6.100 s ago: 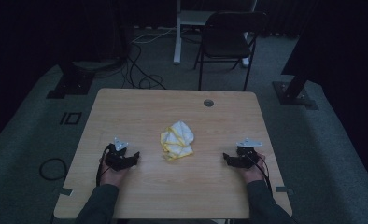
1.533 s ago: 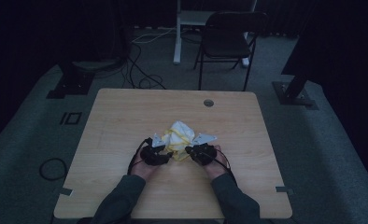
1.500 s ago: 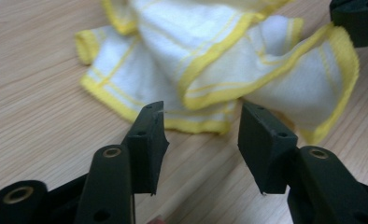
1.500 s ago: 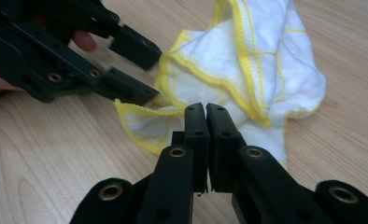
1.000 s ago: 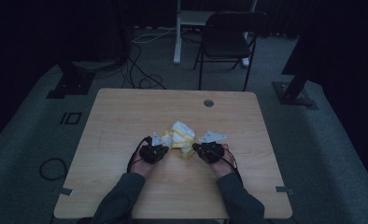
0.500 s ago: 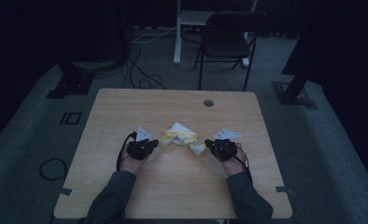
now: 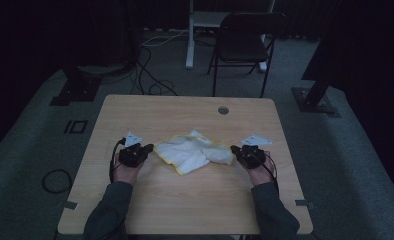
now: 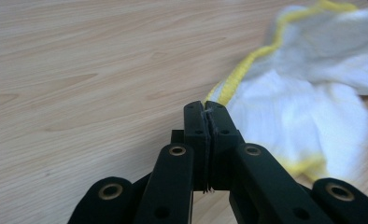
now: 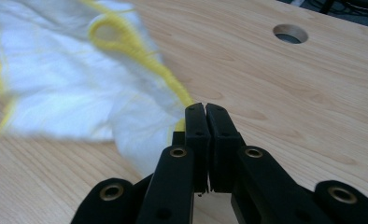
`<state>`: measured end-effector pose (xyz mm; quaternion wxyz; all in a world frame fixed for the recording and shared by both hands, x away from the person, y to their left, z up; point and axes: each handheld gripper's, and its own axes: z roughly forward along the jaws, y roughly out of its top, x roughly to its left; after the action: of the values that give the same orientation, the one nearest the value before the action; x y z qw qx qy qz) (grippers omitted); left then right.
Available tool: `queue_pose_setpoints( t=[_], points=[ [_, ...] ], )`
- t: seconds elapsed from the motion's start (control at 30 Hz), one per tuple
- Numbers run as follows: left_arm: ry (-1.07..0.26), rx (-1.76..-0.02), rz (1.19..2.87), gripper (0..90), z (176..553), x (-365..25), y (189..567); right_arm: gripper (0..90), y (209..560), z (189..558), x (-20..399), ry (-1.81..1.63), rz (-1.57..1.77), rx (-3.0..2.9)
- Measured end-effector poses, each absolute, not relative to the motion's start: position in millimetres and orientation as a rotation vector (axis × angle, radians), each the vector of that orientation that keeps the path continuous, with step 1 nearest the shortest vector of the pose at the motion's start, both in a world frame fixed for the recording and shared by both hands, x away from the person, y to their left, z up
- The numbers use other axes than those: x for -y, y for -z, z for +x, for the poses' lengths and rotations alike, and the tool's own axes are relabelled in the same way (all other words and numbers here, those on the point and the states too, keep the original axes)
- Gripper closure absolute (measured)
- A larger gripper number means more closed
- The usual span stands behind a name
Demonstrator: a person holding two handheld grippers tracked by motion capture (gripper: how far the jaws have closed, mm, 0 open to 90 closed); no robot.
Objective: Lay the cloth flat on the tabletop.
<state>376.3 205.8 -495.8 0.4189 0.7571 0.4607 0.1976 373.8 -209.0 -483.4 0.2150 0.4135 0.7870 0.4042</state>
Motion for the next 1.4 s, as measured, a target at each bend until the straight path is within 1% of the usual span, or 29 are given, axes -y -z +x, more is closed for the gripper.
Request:
queue_pose_setpoints(
  t=[0.27, 0.43, 0.5, 0.63, 0.67, 0.87, 1.0, 1.27, 1.4],
  points=[
    [-0.495, -1.236, 1.885, 89.4, 376, -223, 501, 90.0, 478, 375, 225, -1.134, 1.196, -2.147],
    [-0.5, -1.26, 1.893, 88.5, 377, -226, 507, 90.0, 482, 374, 223, -1.128, 1.187, -2.173],
    [-0.502, -1.274, 1.88, 86.1, 377, -227, 508, 88.6, 483, 373, 219, -1.133, 1.17, -2.183],
    [-0.518, -1.278, 1.868, 75.7, 375, -228, 506, 81.7, 486, 374, 209, -1.141, 1.135, -2.215],
    [-0.516, -1.272, 1.87, 75.1, 374, -228, 505, 80.3, 486, 374, 206, -1.145, 1.129, -2.22],
    [-0.495, -1.222, 1.876, 72.1, 363, -217, 502, 74.1, 489, 377, 192, -1.174, 1.096, -2.243],
    [-0.463, -1.18, 1.893, 68.2, 355, -206, 505, 71.6, 492, 380, 183, -1.199, 1.08, -2.262],
    [-0.412, -1.115, 1.931, 64.0, 343, -185, 511, 68.1, 492, 387, 167, -1.208, 1.023, -2.296],
    [-0.363, -1.049, 1.984, 63.8, 334, -164, 518, 64.3, 491, 390, 156, -1.229, 0.98, -2.317]
  ],
)
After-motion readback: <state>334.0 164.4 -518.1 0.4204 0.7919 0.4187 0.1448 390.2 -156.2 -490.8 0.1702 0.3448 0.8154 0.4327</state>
